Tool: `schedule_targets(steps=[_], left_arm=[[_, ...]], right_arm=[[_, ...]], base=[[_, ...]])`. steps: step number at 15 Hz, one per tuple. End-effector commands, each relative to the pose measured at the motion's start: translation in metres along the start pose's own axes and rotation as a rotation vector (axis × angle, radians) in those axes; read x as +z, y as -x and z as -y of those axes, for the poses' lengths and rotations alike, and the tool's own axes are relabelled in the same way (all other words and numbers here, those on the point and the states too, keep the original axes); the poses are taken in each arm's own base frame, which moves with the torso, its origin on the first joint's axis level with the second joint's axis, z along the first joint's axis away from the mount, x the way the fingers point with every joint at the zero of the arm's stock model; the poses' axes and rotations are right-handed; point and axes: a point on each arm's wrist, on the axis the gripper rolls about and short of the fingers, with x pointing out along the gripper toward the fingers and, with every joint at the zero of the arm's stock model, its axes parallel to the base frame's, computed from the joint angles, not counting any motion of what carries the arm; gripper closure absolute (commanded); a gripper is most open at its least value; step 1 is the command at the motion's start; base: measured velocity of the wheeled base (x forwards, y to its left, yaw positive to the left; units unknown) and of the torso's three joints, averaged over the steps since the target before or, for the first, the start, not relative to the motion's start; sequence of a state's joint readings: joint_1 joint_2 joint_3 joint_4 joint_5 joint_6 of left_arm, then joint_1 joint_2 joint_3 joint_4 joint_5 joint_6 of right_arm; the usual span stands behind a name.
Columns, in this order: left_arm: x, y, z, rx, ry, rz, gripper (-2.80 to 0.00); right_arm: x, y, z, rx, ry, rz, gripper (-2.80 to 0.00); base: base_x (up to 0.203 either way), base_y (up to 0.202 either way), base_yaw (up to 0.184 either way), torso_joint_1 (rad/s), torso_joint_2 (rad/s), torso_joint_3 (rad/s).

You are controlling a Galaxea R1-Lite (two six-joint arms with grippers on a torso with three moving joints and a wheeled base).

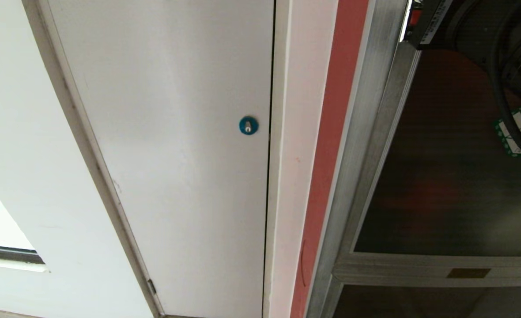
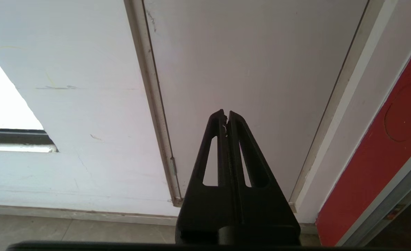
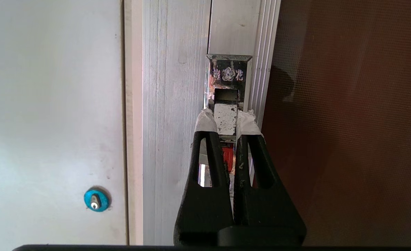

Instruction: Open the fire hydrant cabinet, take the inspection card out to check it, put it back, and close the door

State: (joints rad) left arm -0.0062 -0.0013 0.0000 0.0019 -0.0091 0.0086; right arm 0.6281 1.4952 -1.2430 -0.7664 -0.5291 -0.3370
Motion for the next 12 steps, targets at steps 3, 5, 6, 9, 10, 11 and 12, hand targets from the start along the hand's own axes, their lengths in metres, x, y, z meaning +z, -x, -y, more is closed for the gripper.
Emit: schedule_targets(steps=[3, 5, 6, 9, 10, 11, 12], left_arm=[[0.0, 0.0, 0.0, 0.0, -0.001, 0.0, 0.0], [0.0, 0.0, 0.0, 0.0, -0.001, -0.002, 0.0], [0.0, 0.0, 0.0, 0.0, -0.001, -0.001, 0.0], [0.0, 0.0, 0.0, 0.0, -0.001, 0.002, 0.0], [0.0, 0.0, 0.0, 0.0, -0.001, -0.001, 0.0], [0.0, 0.0, 0.0, 0.0, -0.001, 0.0, 0.0], [0.0, 0.0, 0.0, 0.0, -0.001, 0.0, 0.0]], right_arm=[[0.008, 0.009, 0.005, 0.001, -0.013, 0.018, 0.0], [0.017, 0.017, 0.007, 0.015, -0.035, 0.035, 0.0], [0.021, 0.021, 0.008, 0.023, -0.042, 0.04, 0.0], [0.032, 0.033, 0.018, 0.038, -0.045, 0.032, 0.0], [0.039, 0.039, 0.023, 0.042, -0.057, 0.043, 0.0], [0.044, 0.045, 0.027, 0.046, -0.065, 0.049, 0.0], [0.048, 0.051, 0.031, 0.049, -0.068, 0.05, 0.0]], base=[[0.0, 0.0, 0.0, 0.0, 0.0, 0.0], [0.0, 0.0, 0.0, 0.0, 0.0, 0.0], [0.0, 0.0, 0.0, 0.0, 0.0, 0.0], [0.0, 0.0, 0.0, 0.0, 0.0, 0.0], [0.0, 0.0, 0.0, 0.0, 0.0, 0.0], [0.0, 0.0, 0.0, 0.0, 0.0, 0.0], [0.0, 0.0, 0.0, 0.0, 0.0, 0.0]])
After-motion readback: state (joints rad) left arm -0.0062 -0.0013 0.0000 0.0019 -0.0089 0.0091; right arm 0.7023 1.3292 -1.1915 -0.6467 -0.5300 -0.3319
